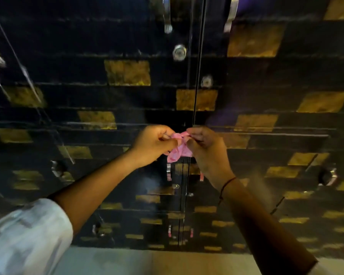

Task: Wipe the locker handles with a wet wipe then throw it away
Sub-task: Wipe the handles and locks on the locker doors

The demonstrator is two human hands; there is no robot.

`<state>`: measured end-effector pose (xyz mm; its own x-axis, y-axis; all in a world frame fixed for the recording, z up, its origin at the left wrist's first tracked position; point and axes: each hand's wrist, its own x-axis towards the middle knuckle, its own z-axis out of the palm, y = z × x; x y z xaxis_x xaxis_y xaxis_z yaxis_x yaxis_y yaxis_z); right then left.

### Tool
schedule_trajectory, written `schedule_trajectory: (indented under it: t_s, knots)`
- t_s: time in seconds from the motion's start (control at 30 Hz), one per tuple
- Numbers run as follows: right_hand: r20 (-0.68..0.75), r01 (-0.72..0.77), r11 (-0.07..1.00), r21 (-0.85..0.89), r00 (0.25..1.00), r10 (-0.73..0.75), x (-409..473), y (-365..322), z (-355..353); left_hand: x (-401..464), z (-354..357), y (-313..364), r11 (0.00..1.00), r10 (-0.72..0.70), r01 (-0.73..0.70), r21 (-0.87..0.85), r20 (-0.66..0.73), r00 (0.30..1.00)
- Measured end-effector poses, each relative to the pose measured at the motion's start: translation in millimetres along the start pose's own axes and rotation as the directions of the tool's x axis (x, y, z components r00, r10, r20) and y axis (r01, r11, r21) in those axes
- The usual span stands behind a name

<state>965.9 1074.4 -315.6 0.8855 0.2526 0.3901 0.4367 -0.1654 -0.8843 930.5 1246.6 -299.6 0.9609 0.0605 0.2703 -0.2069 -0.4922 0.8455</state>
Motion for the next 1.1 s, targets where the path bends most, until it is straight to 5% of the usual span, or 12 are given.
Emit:
schedule_trajectory:
  t_s: [0.2, 0.3, 0.37, 0.43, 0.5, 0.6, 0.73, 1.1]
  knots:
    - [0.087, -0.094, 0.898, 0.43, 0.994, 0.062, -26.0, 87.9, 45.9, -16.0, 29.0, -92.7, 0.989, 0.087, -0.086, -0.119, 0.003, 0.996]
    - [-0.041, 0.039, 0.907, 0.42, 0.999, -0.024, -37.9, 129.6, 61.4, -26.9, 40.1, -132.0, 0.964, 0.257, -0.252, 0.082, -0.062, 0.964]
    - [-0.173, 0.162, 0.932, 0.325, 0.979, -0.11, -40.3, 155.7, 70.8, -32.3, 42.9, -161.2, 0.804, 0.52, -0.401, 0.439, -0.191, 0.832]
    - [-0.259, 0.275, 0.942, 0.192, 0.94, -0.221, -38.6, 173.1, 80.7, -32.1, 43.4, -189.3, 0.501, 0.709, -0.355, 0.79, -0.138, 0.692]
    - [-0.292, 0.403, 0.915, -0.023, 0.873, -0.391, -36.2, 180.5, 96.4, -28.1, 43.9, -216.9, 0.294, 0.711, -0.237, 0.926, -0.046, 0.702]
    - [-0.322, 0.501, 0.842, -0.199, 0.778, -0.539, -29.6, 181.4, 122.1, -15.5, 47.6, -246.5, 0.147, 0.66, -0.137, 0.98, 0.006, 0.751]
    - [-0.384, 0.573, 0.795, -0.201, 0.7, -0.602, -26.4, 195.8, 132.5, -7.8, 50.3, -258.0, 0.088, 0.718, -0.084, 0.993, -0.005, 0.696]
    - [-0.269, 0.559, 0.828, -0.045, 0.791, -0.549, -25.2, 205.5, 112.3, -2.8, 48.5, -265.2, 0.034, 0.776, -0.05, 0.998, 0.005, 0.631]
